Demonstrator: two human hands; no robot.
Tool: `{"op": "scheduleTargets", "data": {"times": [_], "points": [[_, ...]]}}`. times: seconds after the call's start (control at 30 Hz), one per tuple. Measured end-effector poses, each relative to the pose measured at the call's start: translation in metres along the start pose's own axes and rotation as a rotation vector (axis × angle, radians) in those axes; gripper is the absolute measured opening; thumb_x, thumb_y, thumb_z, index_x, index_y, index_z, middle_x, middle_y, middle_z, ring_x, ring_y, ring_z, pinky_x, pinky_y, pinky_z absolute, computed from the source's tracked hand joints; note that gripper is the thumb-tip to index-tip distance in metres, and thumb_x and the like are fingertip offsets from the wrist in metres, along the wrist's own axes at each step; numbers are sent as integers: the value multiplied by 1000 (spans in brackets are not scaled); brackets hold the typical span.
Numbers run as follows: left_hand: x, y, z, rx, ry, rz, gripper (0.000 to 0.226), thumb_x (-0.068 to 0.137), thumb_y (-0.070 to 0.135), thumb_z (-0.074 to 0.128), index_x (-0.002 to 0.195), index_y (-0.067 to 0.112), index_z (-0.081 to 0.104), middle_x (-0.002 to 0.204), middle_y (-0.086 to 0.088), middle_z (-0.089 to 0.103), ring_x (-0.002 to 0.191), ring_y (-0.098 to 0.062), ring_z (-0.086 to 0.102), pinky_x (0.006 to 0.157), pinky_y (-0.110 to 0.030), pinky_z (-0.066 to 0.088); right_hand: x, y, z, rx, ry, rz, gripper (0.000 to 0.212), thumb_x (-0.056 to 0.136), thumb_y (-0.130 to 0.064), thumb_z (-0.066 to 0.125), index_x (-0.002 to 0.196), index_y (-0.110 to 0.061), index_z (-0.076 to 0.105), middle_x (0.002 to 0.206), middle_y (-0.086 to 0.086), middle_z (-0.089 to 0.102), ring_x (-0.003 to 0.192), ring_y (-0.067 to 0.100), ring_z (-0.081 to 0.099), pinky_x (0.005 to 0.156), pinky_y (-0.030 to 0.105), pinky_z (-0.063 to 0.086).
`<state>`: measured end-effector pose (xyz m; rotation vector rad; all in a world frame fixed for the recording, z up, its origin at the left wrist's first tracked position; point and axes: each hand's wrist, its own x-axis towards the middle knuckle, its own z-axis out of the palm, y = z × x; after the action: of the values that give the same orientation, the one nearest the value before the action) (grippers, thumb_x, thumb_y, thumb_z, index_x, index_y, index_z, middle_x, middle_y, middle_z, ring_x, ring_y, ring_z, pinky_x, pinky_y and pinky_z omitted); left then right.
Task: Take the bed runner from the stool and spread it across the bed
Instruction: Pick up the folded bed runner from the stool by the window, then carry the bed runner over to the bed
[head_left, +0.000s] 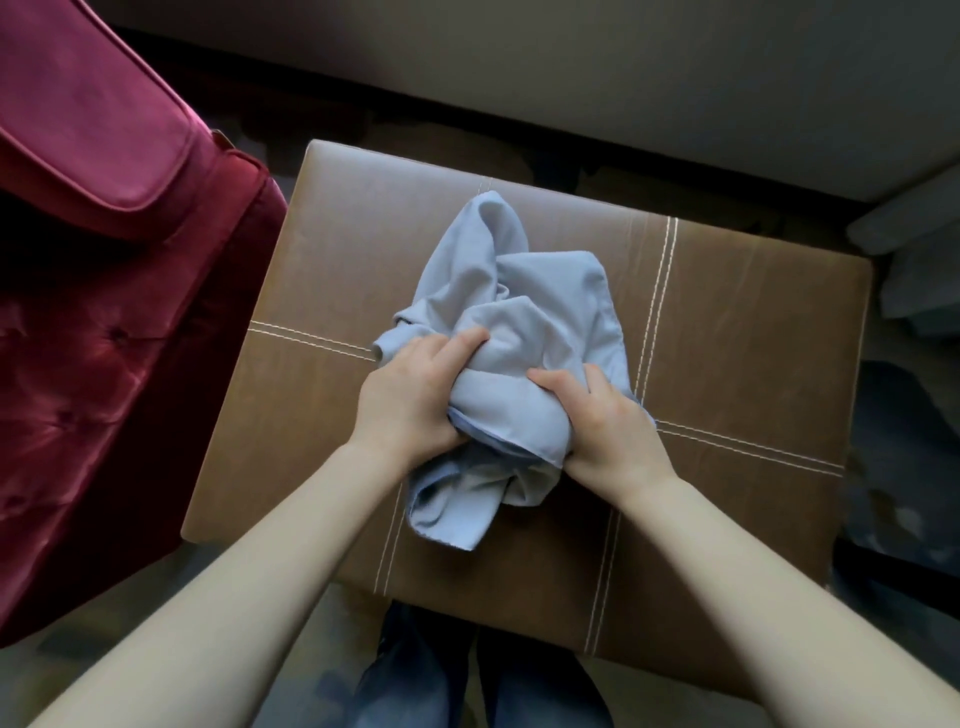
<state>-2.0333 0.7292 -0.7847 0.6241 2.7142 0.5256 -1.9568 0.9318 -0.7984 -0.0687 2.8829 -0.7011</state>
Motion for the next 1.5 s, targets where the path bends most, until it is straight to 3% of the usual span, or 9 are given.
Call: {"op": "scheduleTargets", "data": {"times": [0.13, 0.23, 0.53, 0.67, 0.77, 1.0, 1.17, 1.33, 1.5], "points": [[-5, 17, -6, 29, 83, -27, 56, 71, 32, 68, 124, 34, 48, 99, 6, 66, 94, -23, 62, 56, -32, 46, 0, -5, -10, 9, 69, 33, 67, 61, -13, 75, 114, -38, 40, 90, 5, 53, 76, 33, 62, 51, 34, 46], [-3, 27, -21, 23, 80, -51, 50, 74, 28, 65, 122, 35, 49, 98, 5, 66, 92, -25, 62, 57, -32, 43, 3, -9, -30, -40, 86, 33, 63, 63, -14, 74, 111, -38, 42, 89, 5, 54, 75, 33, 63, 49, 32, 44], [4, 69, -113, 3, 212, 39, 54, 73, 27, 66, 122, 35, 46, 102, 3, 66, 93, -28, 62, 59, -38, 52, 11, -41, -137, -77, 193, -56, 59, 64, -15, 74, 112, -33, 44, 87, 8, 56, 69, 35, 62, 49, 27, 33], [10, 100, -176, -16, 259, 58, 56, 73, 28, 63, 121, 40, 38, 107, 2, 66, 98, -28, 61, 65, -42, 53, 16, -62, -204, -103, 278, -79, 59, 64, -13, 74, 111, -33, 44, 86, 8, 57, 65, 37, 61, 45, 31, 38], [10, 127, -227, -11, 306, 69, 55, 74, 28, 63, 125, 38, 42, 109, 3, 65, 100, -27, 59, 68, -40, 52, 18, -80, -258, -121, 326, -95, 58, 64, -14, 75, 111, -32, 45, 87, 9, 57, 68, 37, 62, 45, 32, 41], [4, 186, -340, 36, 416, 160, 62, 69, 32, 69, 120, 39, 35, 105, -1, 65, 97, -31, 61, 65, -42, 53, 12, -122, -376, -166, 440, -134, 52, 63, -19, 76, 110, -25, 55, 87, 11, 58, 64, 38, 62, 46, 35, 45], [-8, 225, -409, 31, 509, 205, 61, 69, 35, 70, 117, 40, 35, 106, -2, 64, 98, -30, 61, 69, -45, 53, 3, -151, -448, -204, 483, -185, 54, 67, -18, 73, 111, -30, 44, 92, 13, 58, 70, 40, 62, 52, 41, 51], [-17, 250, -459, 21, 583, 215, 59, 71, 31, 69, 124, 34, 44, 105, -2, 62, 97, -31, 61, 67, -40, 52, -2, -176, -508, -296, 501, -204, 55, 68, -11, 67, 120, -23, 53, 104, 13, 55, 83, 39, 63, 57, 39, 46], [-27, 267, -498, 33, 643, 221, 61, 72, 29, 68, 124, 37, 38, 109, -5, 63, 100, -31, 60, 71, -44, 53, -2, -198, -548, -344, 537, -231, 55, 73, -9, 64, 124, -23, 52, 108, 11, 52, 89, 38, 62, 62, 40, 46]]}}
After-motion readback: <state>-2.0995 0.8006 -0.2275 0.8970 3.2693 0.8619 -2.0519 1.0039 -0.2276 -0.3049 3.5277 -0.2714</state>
